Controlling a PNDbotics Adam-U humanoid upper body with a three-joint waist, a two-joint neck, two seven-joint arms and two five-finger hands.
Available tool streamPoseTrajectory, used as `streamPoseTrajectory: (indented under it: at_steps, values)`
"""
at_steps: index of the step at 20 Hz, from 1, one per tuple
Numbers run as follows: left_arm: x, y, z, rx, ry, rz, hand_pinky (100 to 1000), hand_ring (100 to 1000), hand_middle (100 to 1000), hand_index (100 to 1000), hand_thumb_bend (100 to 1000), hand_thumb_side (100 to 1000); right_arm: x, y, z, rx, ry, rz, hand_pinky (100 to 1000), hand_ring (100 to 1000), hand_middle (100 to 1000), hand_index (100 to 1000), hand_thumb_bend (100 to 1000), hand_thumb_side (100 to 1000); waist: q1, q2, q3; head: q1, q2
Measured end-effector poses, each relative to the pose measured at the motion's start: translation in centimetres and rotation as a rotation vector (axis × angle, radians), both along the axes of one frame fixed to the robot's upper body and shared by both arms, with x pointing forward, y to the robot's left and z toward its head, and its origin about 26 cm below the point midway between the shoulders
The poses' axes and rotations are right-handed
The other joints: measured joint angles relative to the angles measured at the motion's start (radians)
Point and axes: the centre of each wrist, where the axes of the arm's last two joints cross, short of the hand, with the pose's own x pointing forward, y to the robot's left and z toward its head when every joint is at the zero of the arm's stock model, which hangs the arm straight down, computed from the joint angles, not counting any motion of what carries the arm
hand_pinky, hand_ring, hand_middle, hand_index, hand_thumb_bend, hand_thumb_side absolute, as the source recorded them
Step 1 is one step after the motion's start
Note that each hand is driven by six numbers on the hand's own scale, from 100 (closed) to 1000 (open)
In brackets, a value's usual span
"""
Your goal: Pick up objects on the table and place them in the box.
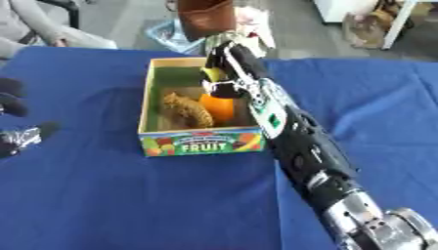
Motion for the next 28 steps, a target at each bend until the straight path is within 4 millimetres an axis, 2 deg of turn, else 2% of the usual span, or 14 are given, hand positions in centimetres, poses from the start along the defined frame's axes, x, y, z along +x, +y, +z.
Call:
streamPoseTrajectory:
  at_steps: [1, 2, 3, 4, 5, 6, 8, 9, 10, 13, 19, 23, 28]
  values:
    - [0.0, 0.0, 0.0, -0.002, 0.0, 0.0, 574, 525, 536, 681, 802, 115, 0.0, 0.0, -0.3, -0.004, 0.006, 0.001, 375, 542, 526, 615, 357, 100, 0.0, 0.0, -0.001, 0.0, 0.0]
    - [0.0, 0.0, 0.0, -0.002, -0.001, 0.0, 574, 525, 529, 681, 802, 115, 0.0, 0.0, -0.3, -0.006, 0.007, 0.003, 467, 631, 602, 677, 391, 100, 0.0, 0.0, -0.003, 0.0, 0.0]
    - [0.0, 0.0, 0.0, -0.002, -0.001, 0.0, 574, 525, 529, 681, 802, 115, 0.0, 0.0, -0.3, -0.008, 0.007, 0.004, 486, 649, 615, 688, 399, 100, -0.001, 0.0, -0.005, 0.0, 0.0]
    - [0.0, 0.0, 0.0, -0.002, -0.001, 0.0, 574, 525, 527, 681, 802, 115, 0.0, 0.0, -0.3, -0.01, 0.008, 0.006, 565, 711, 677, 733, 438, 112, -0.002, 0.0, -0.006, 0.0, 0.0]
    - [0.0, 0.0, 0.0, -0.002, -0.001, 0.0, 574, 525, 527, 681, 802, 115, 0.0, 0.0, -0.3, -0.012, 0.009, 0.007, 585, 725, 692, 743, 447, 133, -0.002, 0.0, -0.007, 0.0, 0.0]
    - [0.0, 0.0, 0.0, -0.002, -0.001, 0.0, 574, 525, 526, 680, 802, 115, 0.0, 0.0, -0.4, -0.013, 0.01, 0.008, 682, 785, 762, 798, 498, 232, -0.002, 0.0, -0.008, 0.0, 0.0]
    - [0.0, 0.0, -0.1, -0.003, 0.0, 0.002, 574, 524, 526, 680, 802, 115, -0.1, 0.0, -0.4, -0.016, 0.014, 0.01, 767, 839, 821, 851, 537, 288, -0.002, 0.0, -0.014, 0.002, 0.0]
    - [0.0, 0.0, -0.1, -0.003, 0.001, 0.004, 574, 524, 526, 680, 802, 115, -0.1, -0.1, -0.4, -0.016, 0.017, 0.01, 775, 845, 827, 855, 542, 295, -0.002, 0.0, -0.016, 0.004, 0.0]
    - [0.0, 0.1, -0.1, -0.004, 0.003, 0.006, 574, 524, 525, 680, 802, 115, -0.1, -0.1, -0.4, -0.016, 0.018, 0.011, 823, 879, 861, 879, 580, 328, -0.002, 0.0, -0.018, 0.006, 0.0]
    - [0.0, 0.2, -0.2, -0.007, 0.005, 0.014, 574, 524, 525, 679, 802, 115, -0.3, -0.3, -0.4, -0.008, 0.012, 0.011, 874, 930, 901, 910, 635, 338, -0.002, 0.0, -0.03, 0.014, 0.0]
    - [-0.2, 0.7, -1.0, -0.012, 0.025, 0.037, 574, 522, 523, 678, 802, 115, -0.6, -2.0, 0.6, 0.08, -0.035, -0.014, 864, 919, 888, 902, 649, 325, 0.001, -0.001, -0.063, 0.038, 0.001]
    - [-0.3, 1.1, -1.5, -0.017, 0.04, 0.058, 574, 522, 523, 676, 802, 114, -1.4, -3.8, 2.5, 0.181, -0.1, -0.006, 699, 834, 803, 858, 595, 286, 0.001, -0.007, -0.097, 0.059, 0.005]
    - [-0.4, 1.6, -1.9, -0.026, 0.046, 0.09, 573, 522, 522, 673, 801, 113, -3.5, -7.0, 4.4, 0.298, -0.141, 0.012, 620, 788, 775, 844, 520, 205, 0.001, -0.013, -0.133, 0.087, 0.011]
